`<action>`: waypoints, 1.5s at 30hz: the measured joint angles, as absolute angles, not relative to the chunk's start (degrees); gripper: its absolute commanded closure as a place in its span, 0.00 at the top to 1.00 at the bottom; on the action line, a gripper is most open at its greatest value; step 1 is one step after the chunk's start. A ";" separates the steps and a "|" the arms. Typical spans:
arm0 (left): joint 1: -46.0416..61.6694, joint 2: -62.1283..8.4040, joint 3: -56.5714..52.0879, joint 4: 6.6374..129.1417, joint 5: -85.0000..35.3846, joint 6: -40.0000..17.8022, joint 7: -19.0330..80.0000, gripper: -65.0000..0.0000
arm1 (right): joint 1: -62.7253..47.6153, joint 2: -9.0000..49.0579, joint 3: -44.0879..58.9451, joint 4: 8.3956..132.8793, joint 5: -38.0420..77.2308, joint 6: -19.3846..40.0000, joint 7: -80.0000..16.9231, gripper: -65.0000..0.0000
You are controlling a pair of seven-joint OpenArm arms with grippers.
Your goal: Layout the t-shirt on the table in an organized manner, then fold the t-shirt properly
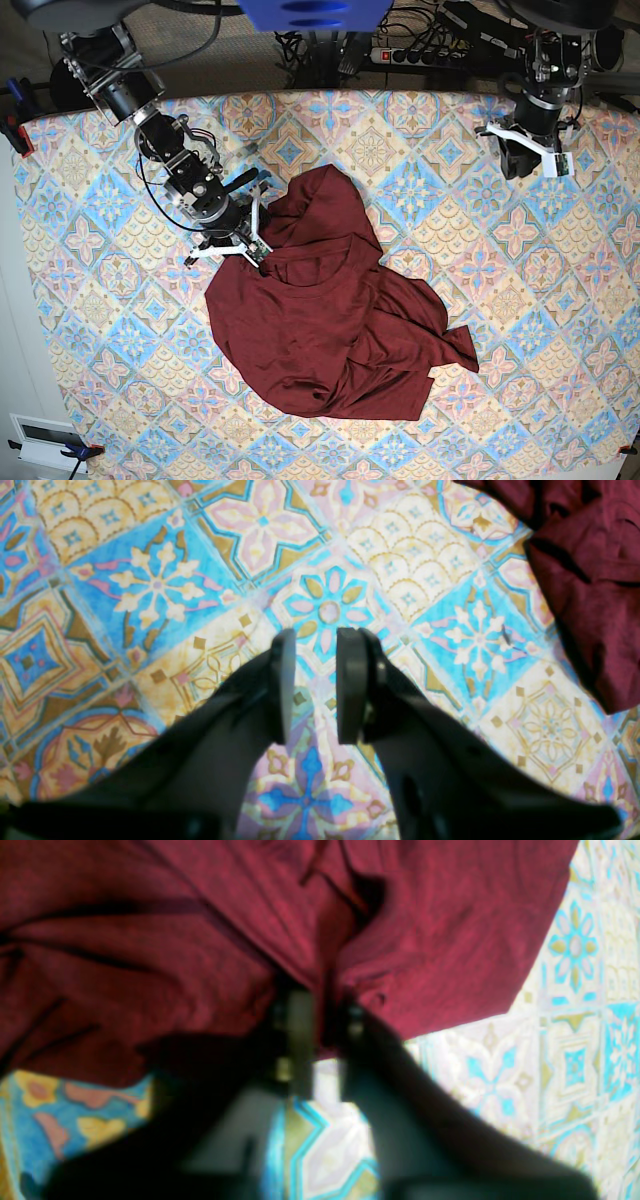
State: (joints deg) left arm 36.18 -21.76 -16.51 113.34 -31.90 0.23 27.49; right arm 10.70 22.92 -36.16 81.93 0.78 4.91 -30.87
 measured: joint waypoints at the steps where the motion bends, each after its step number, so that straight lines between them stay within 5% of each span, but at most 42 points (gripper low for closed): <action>1: 36.16 -21.80 -16.51 113.34 -31.90 0.23 27.49 0.22 | 10.81 23.03 -36.16 82.06 0.78 4.93 -30.94 0.01; 18: 24.69 -21.74 -15.11 113.25 -20.47 0.03 27.64 0.22 | 0.62 28.73 -18.52 102.61 1.23 5.32 -31.68 0.00; 32: 4.91 -24.12 18.41 105.32 5.39 -0.25 27.20 0.23 | -1.56 29.26 -16.64 104.95 1.28 5.17 -31.46 0.00; 45: -10.96 -20.99 31.55 87.13 8.60 -0.43 27.03 0.31 | -1.72 29.19 -16.75 104.97 1.28 5.21 -31.27 0.00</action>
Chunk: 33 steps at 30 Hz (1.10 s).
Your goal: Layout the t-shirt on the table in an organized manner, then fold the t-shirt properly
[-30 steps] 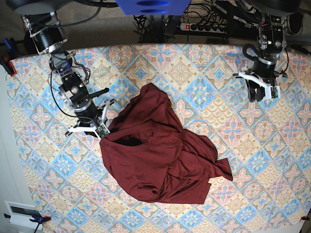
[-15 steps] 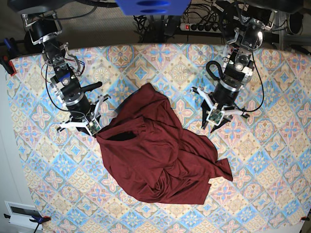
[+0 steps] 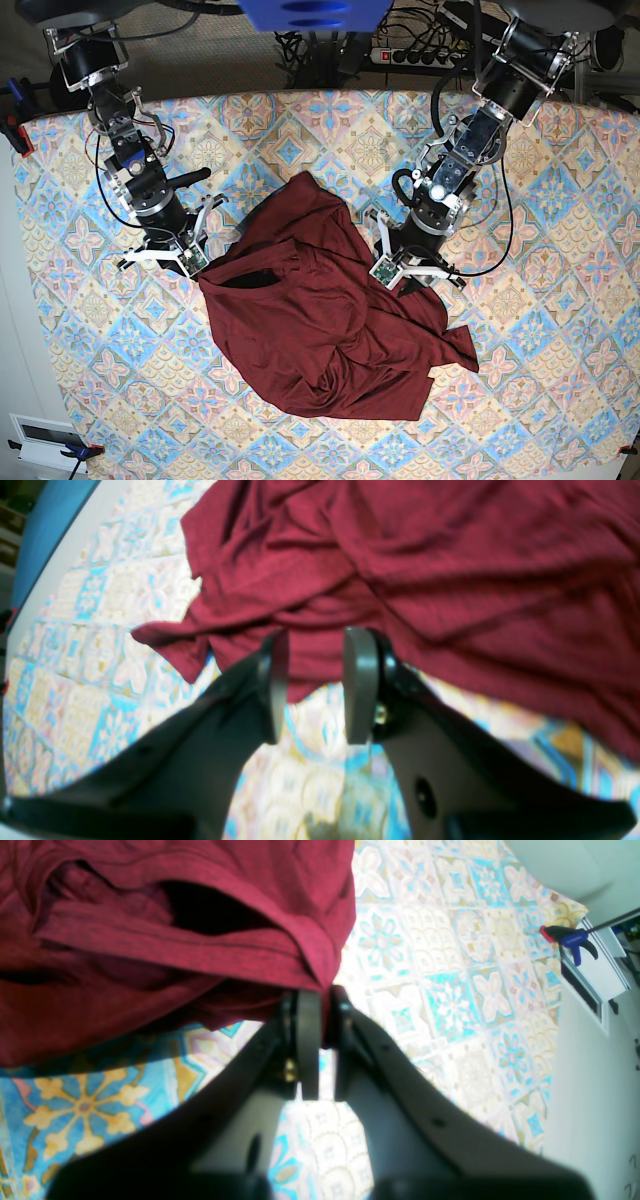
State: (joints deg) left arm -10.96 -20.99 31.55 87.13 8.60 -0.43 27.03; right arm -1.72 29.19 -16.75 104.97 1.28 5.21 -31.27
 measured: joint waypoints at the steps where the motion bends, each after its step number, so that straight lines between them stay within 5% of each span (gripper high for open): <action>1: -12.08 -20.45 32.73 85.86 8.54 -0.49 27.05 0.31 | -1.72 29.23 -16.75 104.97 1.28 5.19 -31.27 0.00; 12: -22.63 -13.78 43.66 67.33 8.60 -0.78 26.96 0.29 | -1.37 29.23 -16.75 104.77 1.28 5.17 -31.46 0.00; 18: -25.63 -13.80 44.23 65.78 8.43 -0.67 25.28 0.00 | -1.28 29.23 -16.75 104.66 1.26 5.17 -31.33 0.00; 33: -8.99 -28.25 23.83 93.51 8.19 -0.14 25.41 0.00 | -14.09 28.77 -21.85 112.46 0.99 5.45 -31.97 0.00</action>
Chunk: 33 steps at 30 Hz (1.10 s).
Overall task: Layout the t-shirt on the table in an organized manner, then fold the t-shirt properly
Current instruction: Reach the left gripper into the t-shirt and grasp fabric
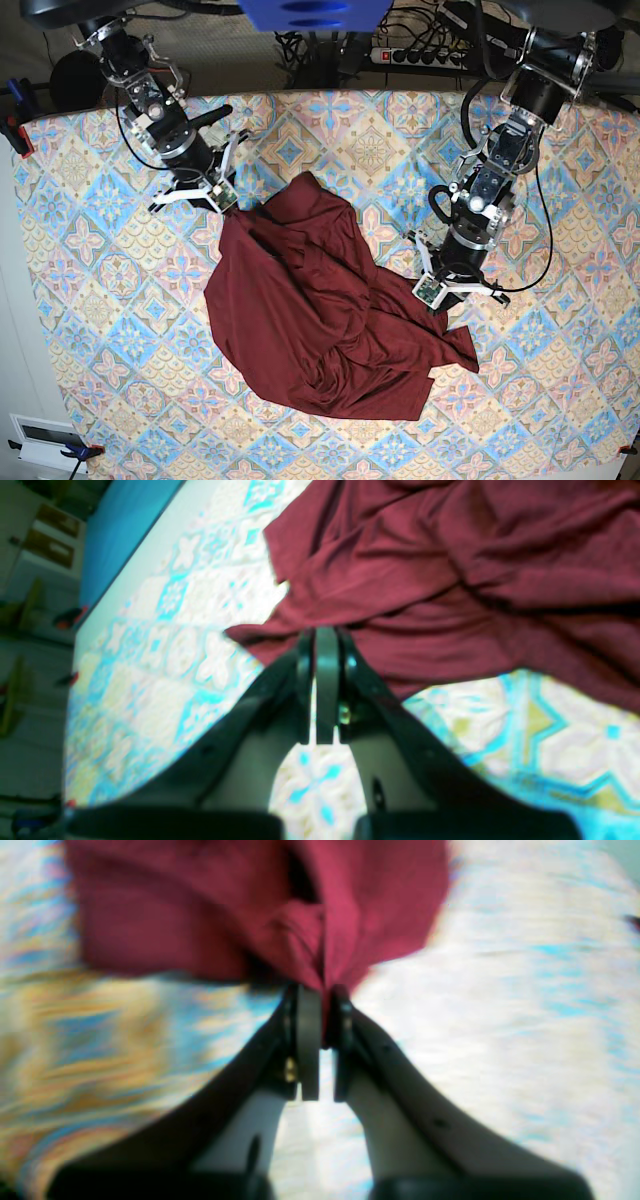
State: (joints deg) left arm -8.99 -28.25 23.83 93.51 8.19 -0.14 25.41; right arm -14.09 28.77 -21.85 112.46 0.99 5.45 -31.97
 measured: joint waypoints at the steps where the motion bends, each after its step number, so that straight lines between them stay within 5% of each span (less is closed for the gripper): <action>1: -8.27 -28.45 23.24 93.80 8.23 -0.14 25.26 0.00 | -13.87 28.47 -22.57 112.49 1.23 5.63 -31.92 0.00; 7: -7.33 -27.70 23.77 93.34 8.05 -0.12 25.58 0.04 | -12.08 26.17 -22.68 112.55 0.56 5.32 -31.75 0.00; 17: -17.37 -24.69 41.47 82.08 8.60 -0.78 25.71 0.45 | -7.94 26.37 -22.59 112.51 0.60 4.91 -31.75 0.00; 30: -28.49 -15.92 51.46 65.12 7.99 -0.91 24.95 0.44 | -7.55 26.22 -21.23 112.49 0.62 4.91 -31.75 0.00; 33: -30.41 -13.78 51.81 61.80 8.08 -0.78 24.82 0.30 | -7.60 26.24 -21.23 112.49 0.58 4.93 -31.77 0.00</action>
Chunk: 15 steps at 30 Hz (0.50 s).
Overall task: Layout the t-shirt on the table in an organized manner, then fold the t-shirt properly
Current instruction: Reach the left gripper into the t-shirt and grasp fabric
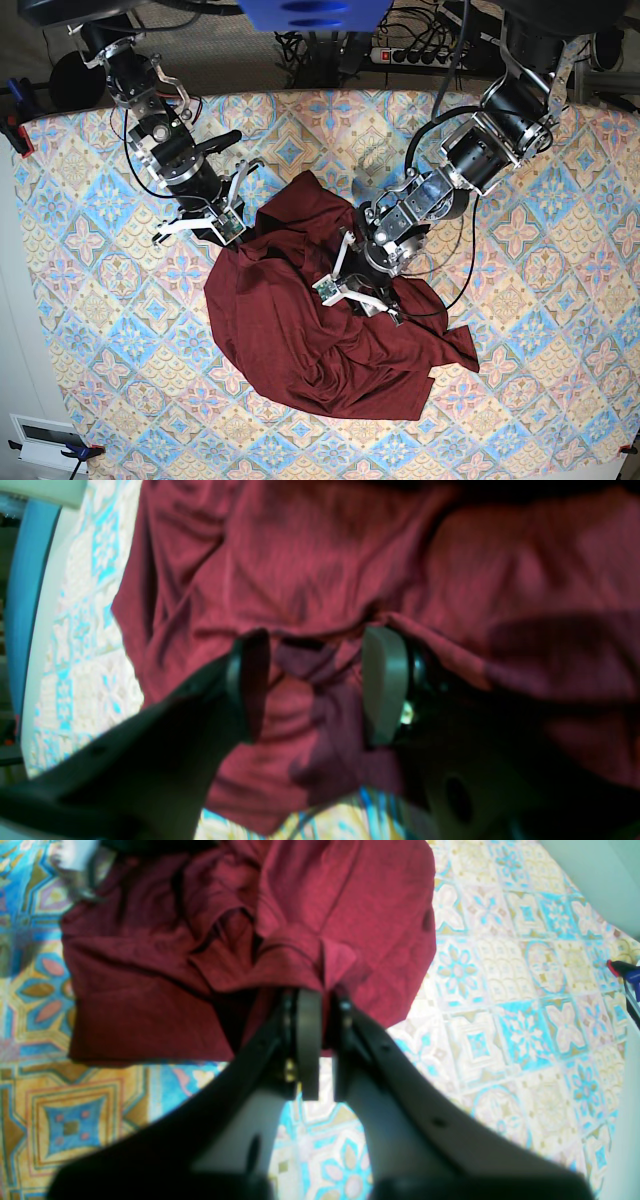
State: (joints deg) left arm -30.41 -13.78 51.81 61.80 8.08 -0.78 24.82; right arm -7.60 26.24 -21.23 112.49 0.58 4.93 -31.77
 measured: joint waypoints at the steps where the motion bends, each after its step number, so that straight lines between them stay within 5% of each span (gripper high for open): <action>1: -30.70 -13.61 51.66 61.63 8.21 -0.78 24.32 0.21 | -7.60 26.22 -21.23 112.49 0.60 4.95 -31.92 0.00; 4: -31.31 -13.80 51.44 61.54 8.43 -0.64 21.34 0.00 | -7.57 26.22 -20.56 112.49 0.60 4.93 -31.88 0.00; 15: -25.63 -25.12 39.18 74.74 8.19 -0.56 20.58 0.00 | -8.10 26.11 -21.02 112.88 0.71 4.95 -31.31 0.00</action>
